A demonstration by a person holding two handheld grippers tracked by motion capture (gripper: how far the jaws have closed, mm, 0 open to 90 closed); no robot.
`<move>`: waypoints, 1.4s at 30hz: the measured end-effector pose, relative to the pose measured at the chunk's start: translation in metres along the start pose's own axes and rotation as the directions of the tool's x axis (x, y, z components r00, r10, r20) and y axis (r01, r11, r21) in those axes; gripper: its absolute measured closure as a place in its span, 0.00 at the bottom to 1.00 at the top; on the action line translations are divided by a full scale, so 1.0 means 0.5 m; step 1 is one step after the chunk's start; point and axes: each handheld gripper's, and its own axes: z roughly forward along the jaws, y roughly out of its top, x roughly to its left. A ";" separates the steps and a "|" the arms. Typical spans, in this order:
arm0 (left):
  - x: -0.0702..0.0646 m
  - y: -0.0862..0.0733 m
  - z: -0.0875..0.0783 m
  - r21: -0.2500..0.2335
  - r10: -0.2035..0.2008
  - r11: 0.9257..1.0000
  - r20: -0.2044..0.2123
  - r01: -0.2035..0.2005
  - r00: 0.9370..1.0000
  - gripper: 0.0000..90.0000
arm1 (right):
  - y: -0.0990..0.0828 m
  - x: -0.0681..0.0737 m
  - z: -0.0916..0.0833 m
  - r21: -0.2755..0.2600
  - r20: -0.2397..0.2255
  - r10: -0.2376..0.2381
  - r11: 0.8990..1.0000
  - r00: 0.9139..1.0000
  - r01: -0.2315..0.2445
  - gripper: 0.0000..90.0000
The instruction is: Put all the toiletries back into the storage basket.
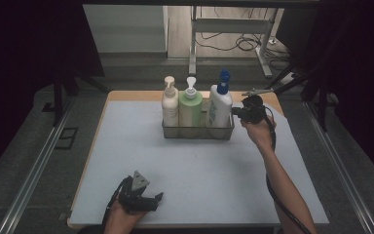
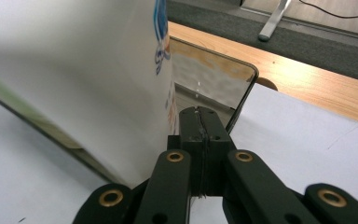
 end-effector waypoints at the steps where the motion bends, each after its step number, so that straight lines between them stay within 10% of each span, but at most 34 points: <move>1: 0.000 0.000 0.000 0.000 0.000 1.000 0.000 0.000 1.000 0.14 | 0.001 -0.001 0.005 0.003 0.002 0.000 1.000 1.000 0.000 1.00; 42: 0.000 0.000 0.000 0.000 -0.002 1.000 0.001 0.002 1.000 0.14 | -0.033 0.011 0.112 0.087 -0.024 0.038 0.996 0.999 -0.036 1.00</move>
